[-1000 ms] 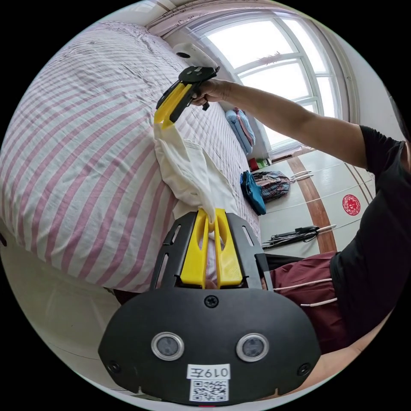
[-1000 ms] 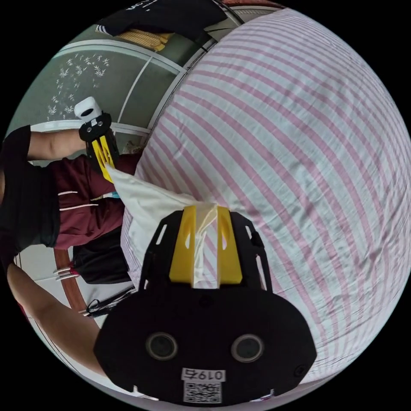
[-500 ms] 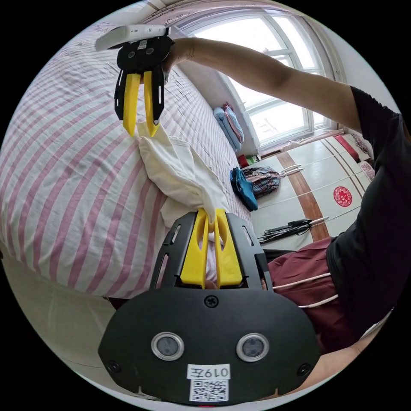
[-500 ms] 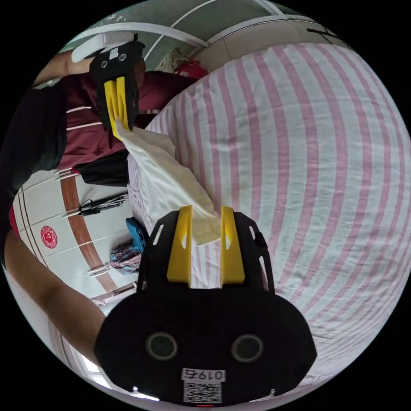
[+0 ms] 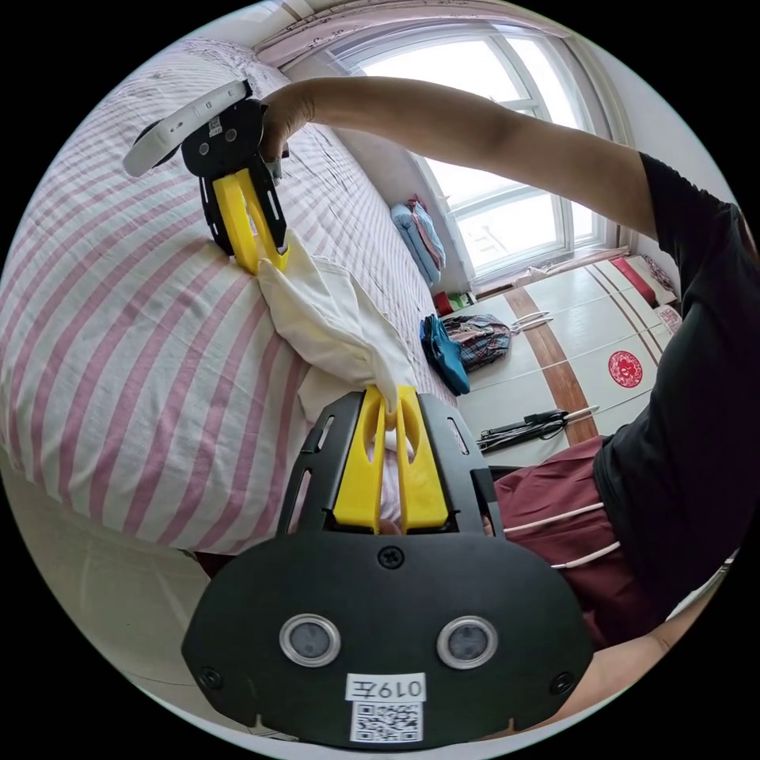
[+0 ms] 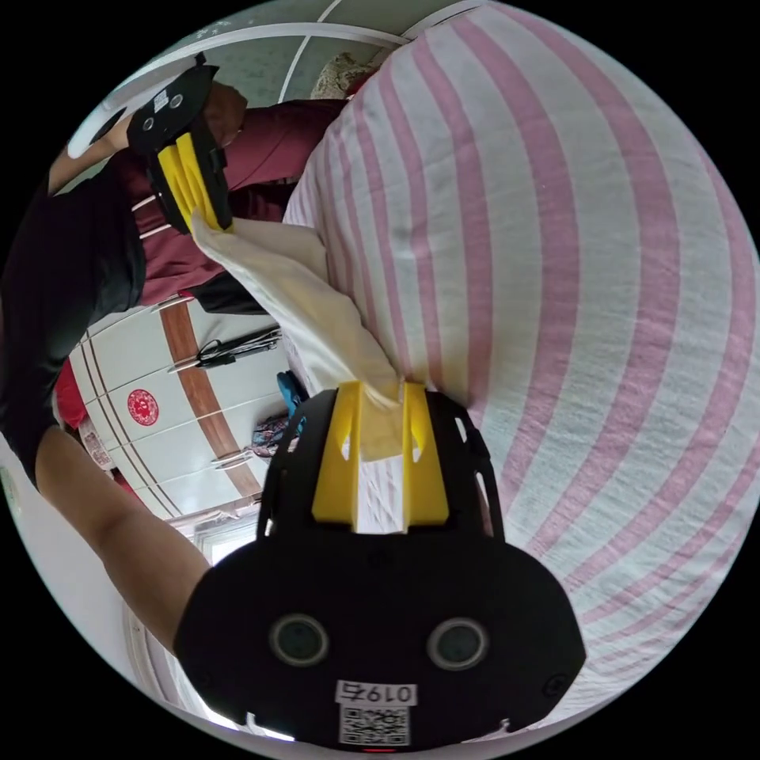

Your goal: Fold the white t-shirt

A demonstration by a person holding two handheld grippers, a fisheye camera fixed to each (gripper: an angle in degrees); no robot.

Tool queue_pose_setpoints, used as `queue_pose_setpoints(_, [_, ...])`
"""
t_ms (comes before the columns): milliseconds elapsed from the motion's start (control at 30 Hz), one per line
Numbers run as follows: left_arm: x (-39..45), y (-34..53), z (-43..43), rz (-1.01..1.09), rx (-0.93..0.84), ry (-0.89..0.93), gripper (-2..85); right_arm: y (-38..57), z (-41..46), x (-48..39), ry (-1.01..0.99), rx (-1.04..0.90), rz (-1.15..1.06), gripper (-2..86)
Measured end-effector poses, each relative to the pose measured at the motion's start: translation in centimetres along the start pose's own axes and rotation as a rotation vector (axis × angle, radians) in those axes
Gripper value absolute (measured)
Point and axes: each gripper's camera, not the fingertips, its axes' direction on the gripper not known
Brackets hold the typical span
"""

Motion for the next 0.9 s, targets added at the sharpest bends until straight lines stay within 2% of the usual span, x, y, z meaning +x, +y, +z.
queue_pose_setpoints(100, [0.8, 0.4, 0.0, -0.004, 0.006, 0.013, 2.8, -1.1, 0.4, 0.0, -0.11, 0.018, -0.03, 6.3])
queue_pose_setpoints(367, [3.7, 1.1, -0.2, -0.014, 0.002, 0.016, 3.2, -2.7, 2.3, -2.1, -0.131, 0.093, -0.04, 3.3])
queue_pose_setpoints(467, [5.4, 1.1, -0.8, -0.017, 0.02, -0.002, 3.3, -1.5, 2.3, -4.5, -0.081, 0.211, -0.009, 2.9])
queue_pose_setpoints(667, [11.3, -0.3, -2.2, 0.066, 0.021, -0.16, 3.3, 2.4, 4.4, -15.2, 0.171, 0.457, 0.104, 2.8])
queue_pose_setpoints(900, [20.5, -2.3, -0.6, 0.231, -0.048, -0.344, 3.2, 2.8, 13.4, -32.6, 0.479, 0.636, 0.326, 2.4])
